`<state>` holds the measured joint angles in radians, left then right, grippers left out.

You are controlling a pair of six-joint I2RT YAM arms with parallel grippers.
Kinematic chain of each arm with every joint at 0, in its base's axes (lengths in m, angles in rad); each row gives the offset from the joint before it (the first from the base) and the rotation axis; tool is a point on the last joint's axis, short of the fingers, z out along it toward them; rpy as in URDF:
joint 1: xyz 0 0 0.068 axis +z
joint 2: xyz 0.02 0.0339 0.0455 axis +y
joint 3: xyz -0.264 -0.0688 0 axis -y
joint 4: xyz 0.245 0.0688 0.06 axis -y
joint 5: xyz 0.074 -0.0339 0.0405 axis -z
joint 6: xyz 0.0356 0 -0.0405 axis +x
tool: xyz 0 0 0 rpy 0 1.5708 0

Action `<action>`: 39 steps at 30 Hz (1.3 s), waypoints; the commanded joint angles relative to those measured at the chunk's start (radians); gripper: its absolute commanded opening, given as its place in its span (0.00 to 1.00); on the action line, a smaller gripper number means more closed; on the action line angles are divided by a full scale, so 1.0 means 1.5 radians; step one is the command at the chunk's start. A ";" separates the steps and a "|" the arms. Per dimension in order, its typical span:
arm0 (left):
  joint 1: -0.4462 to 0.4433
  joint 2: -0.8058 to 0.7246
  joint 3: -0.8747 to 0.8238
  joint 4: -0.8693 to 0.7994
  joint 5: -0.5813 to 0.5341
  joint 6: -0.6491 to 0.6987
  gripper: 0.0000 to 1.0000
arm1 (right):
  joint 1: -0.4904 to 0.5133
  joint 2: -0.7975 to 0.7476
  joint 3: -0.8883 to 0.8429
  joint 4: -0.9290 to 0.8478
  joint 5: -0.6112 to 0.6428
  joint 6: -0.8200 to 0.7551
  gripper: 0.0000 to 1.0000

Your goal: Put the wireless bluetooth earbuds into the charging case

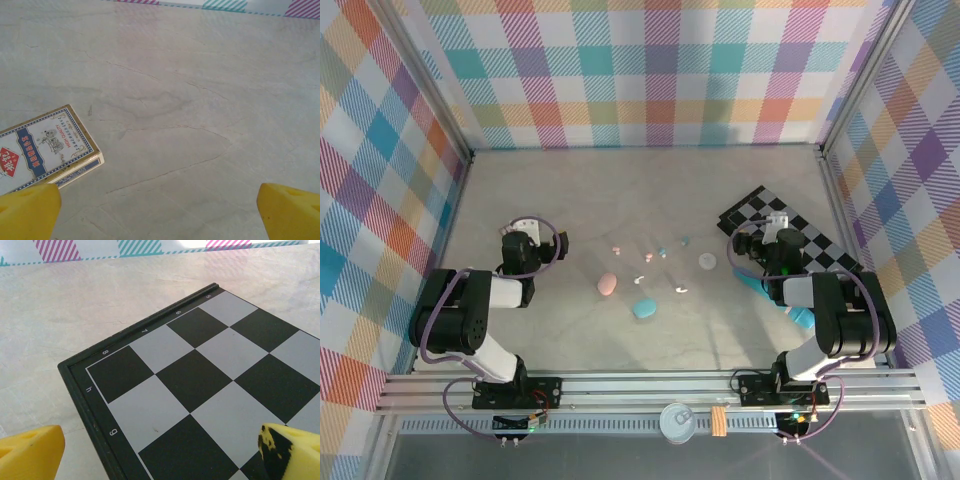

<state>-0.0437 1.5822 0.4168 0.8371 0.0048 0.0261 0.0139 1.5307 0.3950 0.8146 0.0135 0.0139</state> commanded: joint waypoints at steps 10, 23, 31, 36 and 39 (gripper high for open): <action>-0.002 -0.002 0.005 0.000 -0.009 0.007 1.00 | -0.003 0.004 0.012 0.009 -0.011 -0.001 0.99; -0.002 -0.002 0.004 -0.001 -0.009 0.006 1.00 | -0.002 0.005 0.014 0.007 -0.012 -0.002 0.99; -0.002 -0.009 0.005 -0.007 -0.013 0.006 1.00 | -0.002 -0.008 0.014 -0.005 -0.016 -0.005 0.99; -0.024 -0.105 0.026 -0.121 -0.061 0.018 1.00 | -0.001 -0.094 0.033 -0.103 -0.045 -0.018 0.99; -0.053 -0.180 0.046 -0.202 -0.103 0.027 1.00 | 0.004 -0.156 0.040 -0.164 -0.070 -0.038 0.99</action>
<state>-0.0883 1.4139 0.4374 0.6556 -0.0723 0.0418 0.0139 1.3823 0.4194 0.6632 -0.0303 0.0006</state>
